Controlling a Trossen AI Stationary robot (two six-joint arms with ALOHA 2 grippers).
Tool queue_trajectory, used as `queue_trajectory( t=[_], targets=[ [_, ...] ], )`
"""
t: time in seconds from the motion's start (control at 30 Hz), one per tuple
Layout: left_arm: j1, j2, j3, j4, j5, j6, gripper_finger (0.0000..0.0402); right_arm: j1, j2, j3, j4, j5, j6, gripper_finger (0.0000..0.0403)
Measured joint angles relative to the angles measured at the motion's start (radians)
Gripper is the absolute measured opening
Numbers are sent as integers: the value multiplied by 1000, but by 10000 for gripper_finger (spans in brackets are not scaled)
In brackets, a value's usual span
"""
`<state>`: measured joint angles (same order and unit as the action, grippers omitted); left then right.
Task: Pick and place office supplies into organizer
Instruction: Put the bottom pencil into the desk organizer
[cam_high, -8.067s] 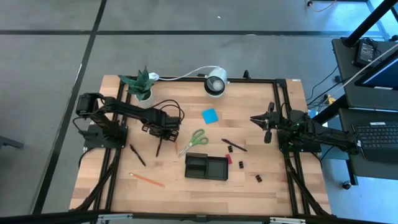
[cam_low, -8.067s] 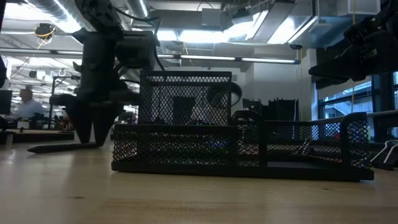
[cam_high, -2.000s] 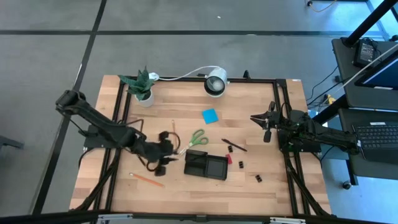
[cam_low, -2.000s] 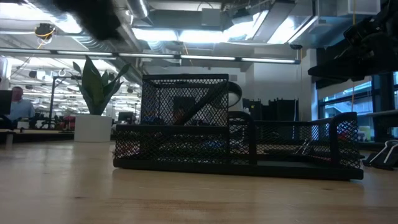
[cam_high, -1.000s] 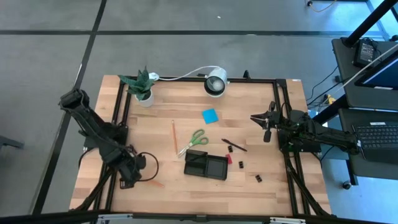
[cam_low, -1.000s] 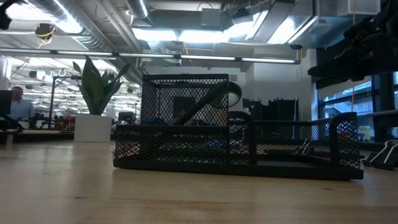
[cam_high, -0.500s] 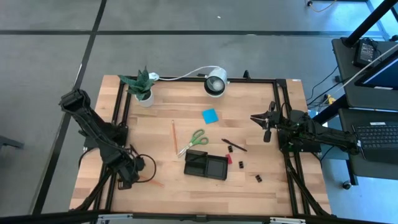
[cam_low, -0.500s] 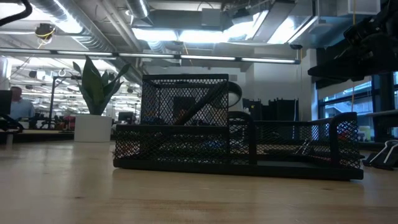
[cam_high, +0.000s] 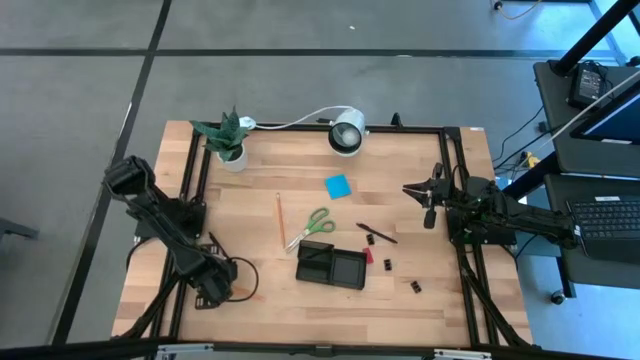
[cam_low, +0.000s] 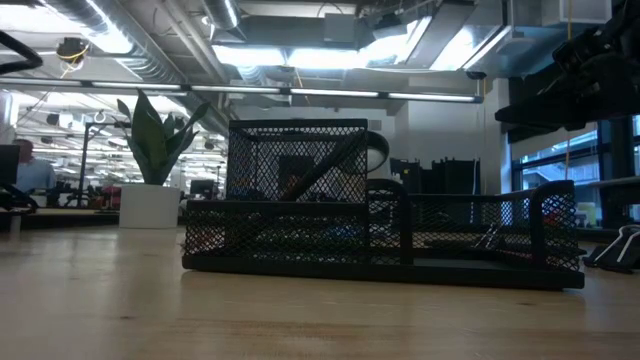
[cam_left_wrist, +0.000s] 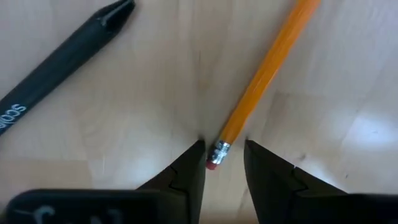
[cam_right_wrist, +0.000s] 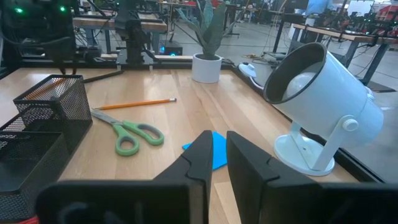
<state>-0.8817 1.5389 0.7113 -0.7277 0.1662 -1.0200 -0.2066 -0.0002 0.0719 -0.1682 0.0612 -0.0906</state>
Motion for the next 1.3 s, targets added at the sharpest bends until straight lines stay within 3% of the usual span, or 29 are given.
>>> queue_trajectory(
  t=[0.3, 0.47, 0.67, 0.8, 1.3],
  targets=[
    [74, 10, 3, 55, 48, -69, 43, 0, 0, 0, 0, 0, 3, 51],
    [152, 14, 5, 177, 29, -66, 10, 0, 0, 0, 0, -1, 3, 51],
    [224, 63, 9, 401, -117, -25, 7, 0, 0, 0, 0, -2, 3, 51],
    [261, 126, 15, 519, -106, 9, 6, 0, 0, 0, 0, -2, 3, 51],
    [286, 161, 64, 508, -86, 102, 3, 0, 0, 0, 0, -2, 3, 51]
  ],
)
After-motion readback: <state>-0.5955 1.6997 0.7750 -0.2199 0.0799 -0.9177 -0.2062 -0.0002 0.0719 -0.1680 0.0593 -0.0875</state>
